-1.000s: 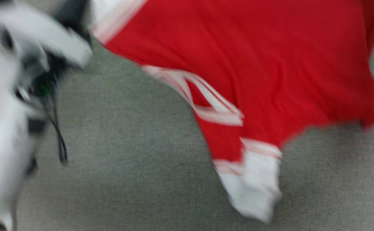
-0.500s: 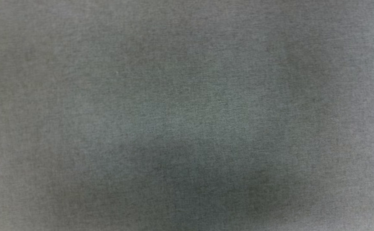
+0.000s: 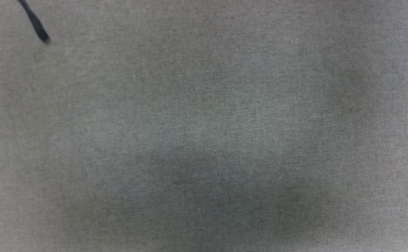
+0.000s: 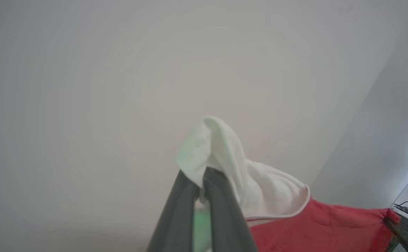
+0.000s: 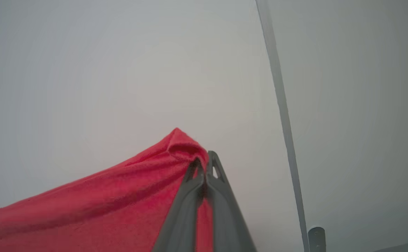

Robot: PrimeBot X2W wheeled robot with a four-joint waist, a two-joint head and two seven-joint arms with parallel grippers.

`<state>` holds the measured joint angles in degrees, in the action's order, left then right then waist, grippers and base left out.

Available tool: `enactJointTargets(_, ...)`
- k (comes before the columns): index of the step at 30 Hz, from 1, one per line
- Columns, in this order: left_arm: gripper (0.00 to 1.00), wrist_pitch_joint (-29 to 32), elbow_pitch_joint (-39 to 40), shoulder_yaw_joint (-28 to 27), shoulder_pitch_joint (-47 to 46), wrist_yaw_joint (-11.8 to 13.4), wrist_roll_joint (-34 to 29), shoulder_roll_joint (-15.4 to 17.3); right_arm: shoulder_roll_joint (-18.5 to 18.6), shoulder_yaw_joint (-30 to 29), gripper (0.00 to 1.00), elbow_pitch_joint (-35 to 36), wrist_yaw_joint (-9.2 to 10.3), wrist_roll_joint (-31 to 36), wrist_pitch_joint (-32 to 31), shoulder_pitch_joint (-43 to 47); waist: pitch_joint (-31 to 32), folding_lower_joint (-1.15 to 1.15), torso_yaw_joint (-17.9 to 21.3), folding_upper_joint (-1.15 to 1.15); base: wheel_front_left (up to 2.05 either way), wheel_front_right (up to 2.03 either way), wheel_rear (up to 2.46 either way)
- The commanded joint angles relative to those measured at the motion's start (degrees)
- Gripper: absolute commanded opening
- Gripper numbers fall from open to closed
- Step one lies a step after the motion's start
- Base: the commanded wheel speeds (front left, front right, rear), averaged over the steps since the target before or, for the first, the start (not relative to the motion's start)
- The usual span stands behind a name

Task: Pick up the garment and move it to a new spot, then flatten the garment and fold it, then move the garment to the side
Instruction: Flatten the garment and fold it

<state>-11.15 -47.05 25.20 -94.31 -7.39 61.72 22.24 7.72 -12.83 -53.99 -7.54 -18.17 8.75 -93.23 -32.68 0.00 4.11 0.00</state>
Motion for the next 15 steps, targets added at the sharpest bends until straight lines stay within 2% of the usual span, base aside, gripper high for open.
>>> enactJointTargets(1, 0.0, -0.6, 1.9, 0.8, 2.9, -0.1, 0.6, 0.9, 0.5, 1.6, 0.0, 0.7, 0.11, -1.2, -0.1, 1.7, 0.6, 0.0, -0.3, 0.0, 0.0, 0.0, 0.0)
enactJointTargets(7, 0.0, 0.0, 13.0, 3.6, 19.7, -0.1, 9.0, 2.8, 2.6, 9.5, 0.0, 6.5, 0.1, -9.1, -1.9, 12.1, 5.0, 0.0, -1.1, 0.0, 0.0, 0.0, 0.0)
enactJointTargets(11, 0.0, -1.6, 19.4, 4.0, 32.2, -0.1, 12.9, 4.3, 6.1, 13.5, 0.0, 12.8, 0.1, -15.4, -5.9, 22.3, 8.7, 0.0, -2.0, 0.0, 0.0, 0.0, 0.0)
enactJointTargets(15, 0.0, -3.1, 25.6, 3.2, 44.2, -0.2, 15.0, 5.2, 9.3, 15.1, 0.0, 20.4, 0.11, -20.6, -10.4, 33.9, 11.6, 0.0, -2.3, 0.0, 0.0, 0.0, 0.0)
